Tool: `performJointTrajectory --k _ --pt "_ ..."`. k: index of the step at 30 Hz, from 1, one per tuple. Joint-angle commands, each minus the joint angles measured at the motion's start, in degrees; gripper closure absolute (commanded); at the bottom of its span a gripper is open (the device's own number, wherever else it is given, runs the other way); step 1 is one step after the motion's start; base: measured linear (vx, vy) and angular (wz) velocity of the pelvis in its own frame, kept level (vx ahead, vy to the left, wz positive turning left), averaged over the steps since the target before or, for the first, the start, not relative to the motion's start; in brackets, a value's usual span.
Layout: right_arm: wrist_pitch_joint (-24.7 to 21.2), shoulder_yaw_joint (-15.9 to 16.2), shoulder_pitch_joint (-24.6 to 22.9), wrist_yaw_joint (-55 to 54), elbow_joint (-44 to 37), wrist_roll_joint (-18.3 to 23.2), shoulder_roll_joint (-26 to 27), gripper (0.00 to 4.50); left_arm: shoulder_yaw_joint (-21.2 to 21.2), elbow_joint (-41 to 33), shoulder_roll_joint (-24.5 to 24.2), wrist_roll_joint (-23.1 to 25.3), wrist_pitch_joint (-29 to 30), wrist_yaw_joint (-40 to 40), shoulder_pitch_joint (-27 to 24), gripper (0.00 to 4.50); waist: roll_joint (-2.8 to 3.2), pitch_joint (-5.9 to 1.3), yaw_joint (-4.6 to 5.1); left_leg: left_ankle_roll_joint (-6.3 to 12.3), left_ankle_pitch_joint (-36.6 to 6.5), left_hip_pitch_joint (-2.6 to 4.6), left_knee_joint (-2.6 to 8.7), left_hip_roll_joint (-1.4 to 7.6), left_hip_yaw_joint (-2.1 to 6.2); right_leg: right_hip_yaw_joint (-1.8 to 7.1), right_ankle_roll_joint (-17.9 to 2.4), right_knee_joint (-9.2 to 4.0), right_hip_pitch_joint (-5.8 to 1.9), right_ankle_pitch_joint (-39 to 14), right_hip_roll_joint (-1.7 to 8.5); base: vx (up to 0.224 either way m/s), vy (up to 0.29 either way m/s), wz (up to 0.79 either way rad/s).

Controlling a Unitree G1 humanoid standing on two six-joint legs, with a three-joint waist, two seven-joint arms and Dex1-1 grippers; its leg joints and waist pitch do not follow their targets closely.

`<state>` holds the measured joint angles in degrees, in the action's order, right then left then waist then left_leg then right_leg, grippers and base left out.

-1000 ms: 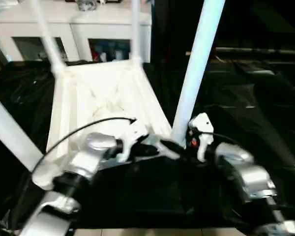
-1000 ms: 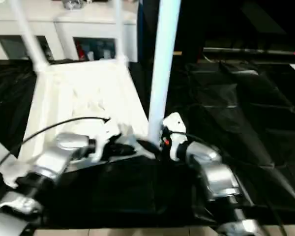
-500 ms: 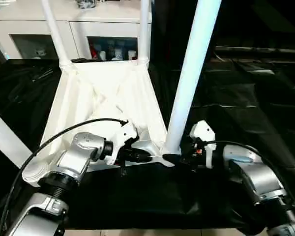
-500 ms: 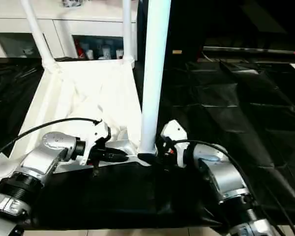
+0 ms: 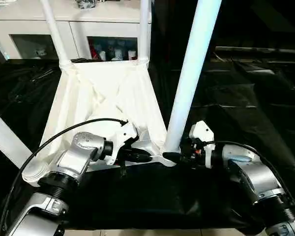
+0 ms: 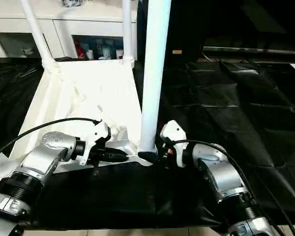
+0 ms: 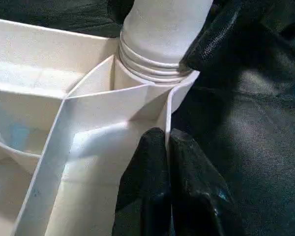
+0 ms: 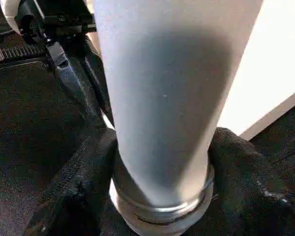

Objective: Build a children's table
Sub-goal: Rotate leg to tighten

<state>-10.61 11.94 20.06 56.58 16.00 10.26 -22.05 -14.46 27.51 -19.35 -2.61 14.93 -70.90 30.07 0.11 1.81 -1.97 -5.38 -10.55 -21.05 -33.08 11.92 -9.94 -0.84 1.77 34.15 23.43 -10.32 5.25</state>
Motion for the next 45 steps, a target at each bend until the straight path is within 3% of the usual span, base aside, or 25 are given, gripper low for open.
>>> performJointTrajectory --k 1,10,12,15,16,18,19,21,22,24,25,27,30,31,32,34,37,40,45 --pt "0.6 0.7 0.8 0.3 0.6 -0.9 -0.1 1.88 0.8 -0.2 0.5 -2.7 0.3 -0.7 0.3 4.50 -0.97 -3.07 -0.21 5.02 -9.3 0.12 3.33 0.29 -0.73 0.66 -14.9 -3.19 -2.99 -6.5 1.09 0.000 0.000 0.00" --pt "0.6 0.0 -1.0 -1.8 0.7 -0.6 1.2 1.93 0.6 0.1 1.1 -1.9 -0.2 1.1 -0.2 4.50 -0.88 -3.08 -0.22 4.88 -9.1 0.09 3.31 0.26 -0.71 0.66 -14.9 -3.14 -3.01 -6.1 1.09 0.000 0.000 0.00" --pt "0.4 -2.5 -0.3 -10.6 4.8 -2.0 4.4 1.94 1.1 4.2 4.0 0.9 -1.6 9.2 1.6 4.50 -0.85 -2.91 -0.04 4.31 -9.9 0.09 3.46 0.27 -0.72 0.63 -14.6 -3.39 -2.81 -7.6 1.04 0.000 0.000 0.00" --pt "1.0 -4.4 0.4 -20.0 9.3 -3.9 7.9 1.94 1.5 8.9 7.4 3.2 -2.0 17.6 3.8 4.50 -0.87 -2.62 0.28 0.93 -15.3 0.38 3.86 0.09 -0.52 0.56 -11.5 -4.47 -2.46 -19.0 1.26 0.000 0.000 0.00" --pt "0.3 -5.0 0.6 -22.5 10.0 -4.0 9.0 1.94 1.7 10.1 8.5 3.7 -2.0 20.1 4.5 4.50 -0.98 -2.78 0.25 0.64 -15.4 0.35 3.87 0.09 -0.36 0.52 -10.9 -4.45 -2.61 -19.5 1.33 0.000 0.000 0.00" --pt "-2.1 -6.6 1.1 -29.4 10.9 -4.0 12.6 1.95 2.0 13.2 12.3 4.5 -1.5 26.3 6.2 4.50 -0.97 -2.71 0.27 0.76 -15.9 0.45 3.85 0.02 -0.48 0.74 -10.1 -4.70 -2.14 -19.7 1.14 0.000 0.000 0.00" --pt "-2.3 -6.7 1.2 -30.3 11.0 -4.1 13.2 1.96 2.0 13.7 12.9 4.7 -1.6 27.4 6.5 4.50 -1.09 -2.84 0.14 0.68 -15.1 0.22 3.93 -0.02 -0.34 0.62 -9.8 -4.58 -2.54 -18.7 1.13 0.000 0.000 0.00" --pt "-2.9 -7.0 1.7 -33.3 11.4 -4.4 15.0 1.96 1.8 15.0 14.7 5.2 -1.9 30.0 7.2 4.50 -1.04 -2.83 0.09 1.00 -14.6 0.24 3.89 0.00 -0.44 0.70 -9.9 -4.58 -2.38 -17.0 1.08 0.000 0.000 0.00" --pt "-3.3 -7.4 3.0 -36.8 12.2 -4.7 17.5 1.96 1.2 16.6 17.1 5.8 -2.8 32.5 8.1 4.50 -0.74 -2.90 0.04 1.08 -14.2 0.18 3.90 -0.04 -0.37 0.69 -10.1 -4.49 -2.45 -15.9 1.10 0.000 0.000 0.00" --pt "-3.3 -7.4 3.1 -37.0 12.2 -4.7 17.6 1.96 1.1 16.7 17.2 5.8 -2.8 32.6 8.1 4.50 -0.86 -2.98 0.13 0.98 -13.9 0.15 3.89 -0.06 -0.38 0.65 -10.1 -4.46 -2.50 -15.0 1.06 0.000 0.000 0.00" --pt "-2.8 -7.2 4.2 -38.0 12.9 -5.1 19.1 1.96 0.9 17.5 18.5 5.9 -3.8 33.0 8.7 4.50 -0.55 -3.05 0.00 1.52 -13.0 0.07 3.81 -0.08 -0.41 0.67 -10.5 -4.33 -2.61 -13.1 1.12 0.000 0.000 0.00" --pt "-1.9 -6.8 4.7 -37.2 13.1 -5.2 19.4 1.96 0.8 18.0 18.7 5.9 -4.7 32.4 9.0 4.50 -0.80 -3.17 0.00 1.86 -12.3 0.02 3.70 -0.19 -0.48 0.62 -10.8 -4.26 -2.78 -11.8 1.04 0.000 0.000 0.00" --pt "-0.6 -7.4 4.4 -34.7 11.8 -3.7 19.0 1.96 0.6 17.9 17.5 5.9 -6.6 30.0 8.7 4.50 -0.75 -3.04 -0.12 2.37 -12.8 -0.02 3.81 -0.12 -0.50 0.60 -10.6 -4.42 -2.77 -12.9 1.16 0.000 0.000 0.00" --pt "-0.7 -8.2 4.2 -33.6 10.9 -2.6 18.7 1.61 0.7 17.7 16.8 5.7 -7.1 29.1 8.5 4.50 -0.76 -3.05 -0.13 2.49 -13.0 0.01 3.81 -0.13 -0.51 0.59 -10.6 -4.48 -2.77 -13.3 1.16 0.000 0.000 0.00" --pt "-0.6 -8.5 4.0 -32.4 10.2 -2.0 18.2 1.61 0.8 17.3 16.3 5.4 -7.2 28.1 8.3 4.50 -0.81 -3.06 -0.22 2.70 -13.3 -0.01 3.86 -0.08 -0.46 0.60 -10.5 -4.49 -2.82 -13.8 1.23 0.000 0.000 0.00" --pt "-0.3 -7.8 3.5 -29.1 8.7 -1.8 16.0 1.26 0.8 16.4 14.8 5.0 -7.8 25.6 7.5 4.50 -0.78 -3.05 -0.18 3.05 -12.9 -0.07 3.88 0.06 -0.44 0.56 -11.0 -4.34 -2.84 -12.5 1.18 0.000 0.000 0.00" --pt "0.2 -6.6 2.8 -23.8 7.2 -1.9 12.7 1.12 0.7 15.4 12.4 4.3 -8.4 21.4 6.4 4.50 -0.58 -2.92 -0.29 3.08 -13.6 -0.01 3.98 0.08 -0.40 0.52 -11.0 -4.47 -2.88 -13.6 1.21 0.000 0.000 0.00" --pt "-0.3 -5.1 1.5 -16.6 4.5 -1.3 8.0 0.82 0.7 13.8 9.2 2.9 -9.0 15.2 4.8 4.50 -0.76 -2.83 -0.33 3.41 -14.6 -0.04 4.05 0.22 -0.41 0.59 -10.9 -4.57 -2.92 -15.1 1.29 0.000 0.000 0.00" --pt "0.0 -3.3 -0.2 -8.9 1.8 -2.3 1.9 0.44 1.6 9.3 4.9 0.0 -8.4 6.8 2.8 4.50 -0.77 -2.71 -0.17 2.89 -16.0 0.09 4.23 0.44 -0.44 0.65 -11.0 -4.66 -2.46 -17.2 1.25 0.000 0.000 0.00"
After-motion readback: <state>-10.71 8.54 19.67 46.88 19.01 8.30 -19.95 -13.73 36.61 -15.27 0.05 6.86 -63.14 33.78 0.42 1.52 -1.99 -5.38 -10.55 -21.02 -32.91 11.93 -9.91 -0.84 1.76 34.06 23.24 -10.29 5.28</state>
